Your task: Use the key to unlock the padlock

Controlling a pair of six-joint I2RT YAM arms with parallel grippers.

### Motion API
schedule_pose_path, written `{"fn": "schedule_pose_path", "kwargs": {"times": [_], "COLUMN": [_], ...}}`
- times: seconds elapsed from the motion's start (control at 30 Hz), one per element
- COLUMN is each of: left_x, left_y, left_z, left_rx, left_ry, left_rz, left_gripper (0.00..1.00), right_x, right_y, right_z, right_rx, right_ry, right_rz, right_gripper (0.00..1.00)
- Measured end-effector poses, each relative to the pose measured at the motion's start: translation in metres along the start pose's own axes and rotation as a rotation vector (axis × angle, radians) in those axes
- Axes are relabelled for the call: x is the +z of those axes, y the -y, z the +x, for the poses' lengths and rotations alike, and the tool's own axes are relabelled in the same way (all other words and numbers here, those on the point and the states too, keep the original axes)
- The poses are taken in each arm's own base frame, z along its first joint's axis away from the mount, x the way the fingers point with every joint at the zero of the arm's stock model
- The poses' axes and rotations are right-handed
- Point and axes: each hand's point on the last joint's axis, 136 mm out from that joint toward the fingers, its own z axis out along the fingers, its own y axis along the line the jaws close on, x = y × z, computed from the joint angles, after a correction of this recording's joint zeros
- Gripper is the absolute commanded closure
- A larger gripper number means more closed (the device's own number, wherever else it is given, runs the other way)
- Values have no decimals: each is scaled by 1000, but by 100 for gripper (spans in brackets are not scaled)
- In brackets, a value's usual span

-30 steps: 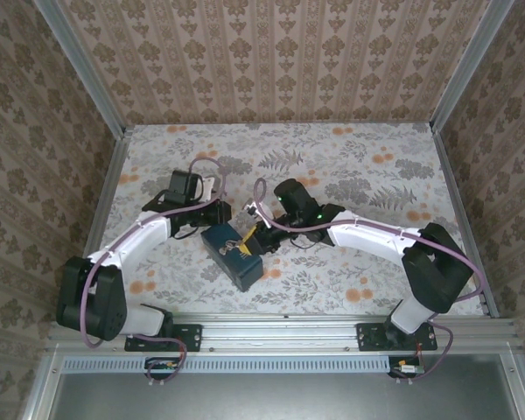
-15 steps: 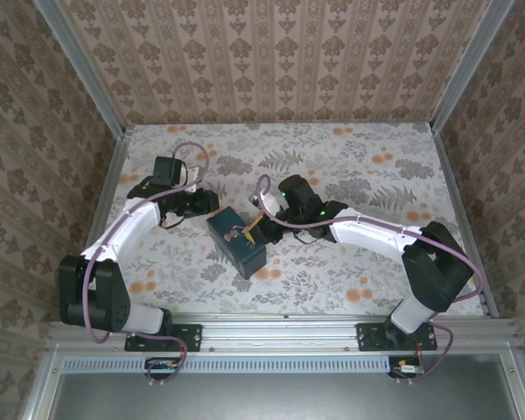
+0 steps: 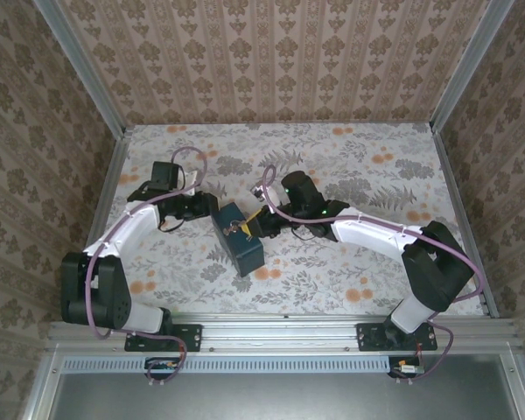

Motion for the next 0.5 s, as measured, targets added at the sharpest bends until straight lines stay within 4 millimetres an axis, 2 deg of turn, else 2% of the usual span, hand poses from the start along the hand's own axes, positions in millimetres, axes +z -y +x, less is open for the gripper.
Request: {"fn": "schedule_pose_path", "kwargs": {"times": [0.27, 0.5], "left_x": [5, 5], "left_y": [-2, -5], "left_z": [4, 7], "left_rx": [-18, -34], "left_ry": [-1, 13], "left_rz": [7, 3], "left_gripper": [71, 73], "right_x": [9, 13], "right_y": [-12, -19], "right_z": [15, 20], "right_rx": [-22, -78], "right_ry": [-17, -25], "right_rz": [-29, -42], "right_gripper": [79, 79]}}
